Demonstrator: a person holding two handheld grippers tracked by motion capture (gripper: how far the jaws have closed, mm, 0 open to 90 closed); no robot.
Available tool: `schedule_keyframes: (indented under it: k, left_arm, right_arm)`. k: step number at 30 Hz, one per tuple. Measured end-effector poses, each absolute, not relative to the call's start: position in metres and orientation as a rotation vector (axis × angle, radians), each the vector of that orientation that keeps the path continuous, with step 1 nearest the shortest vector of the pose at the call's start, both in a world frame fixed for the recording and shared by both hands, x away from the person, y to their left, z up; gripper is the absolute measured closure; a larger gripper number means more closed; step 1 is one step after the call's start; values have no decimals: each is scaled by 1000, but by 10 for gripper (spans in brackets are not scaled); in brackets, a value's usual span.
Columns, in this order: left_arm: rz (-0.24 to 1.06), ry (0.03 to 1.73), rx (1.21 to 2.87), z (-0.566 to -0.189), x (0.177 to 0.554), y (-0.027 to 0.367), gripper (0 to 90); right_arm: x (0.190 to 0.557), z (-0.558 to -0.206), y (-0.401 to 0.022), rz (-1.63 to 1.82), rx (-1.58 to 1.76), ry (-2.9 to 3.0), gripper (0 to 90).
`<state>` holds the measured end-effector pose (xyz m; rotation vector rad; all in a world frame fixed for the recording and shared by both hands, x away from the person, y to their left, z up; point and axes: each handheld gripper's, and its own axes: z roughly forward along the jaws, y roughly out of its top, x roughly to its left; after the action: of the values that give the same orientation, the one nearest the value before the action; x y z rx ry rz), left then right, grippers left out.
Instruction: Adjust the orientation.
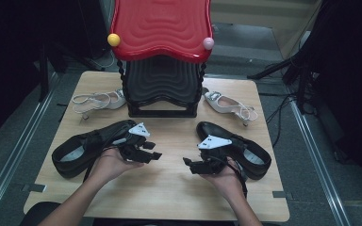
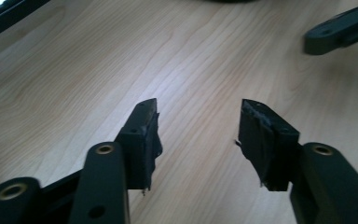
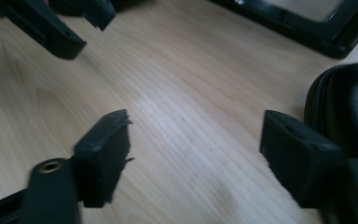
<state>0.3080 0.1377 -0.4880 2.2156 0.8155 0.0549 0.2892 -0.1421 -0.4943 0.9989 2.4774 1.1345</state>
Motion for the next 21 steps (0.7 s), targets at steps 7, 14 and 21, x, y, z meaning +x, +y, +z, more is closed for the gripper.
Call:
schedule_keyframes:
  k: [7, 14, 21]
  left_arm:
    - [74, 771, 2256, -485, 308, 139, 462]
    - [87, 795, 2241, -479, 309, 145, 488]
    - [15, 824, 2242, -478, 310, 147, 510]
  right_arm:
    - [289, -489, -144, 1178, 961, 2473, 363]
    - [289, -488, -145, 1182, 988, 2481, 384]
    - [291, -487, -146, 1206, 1007, 2515, 382]
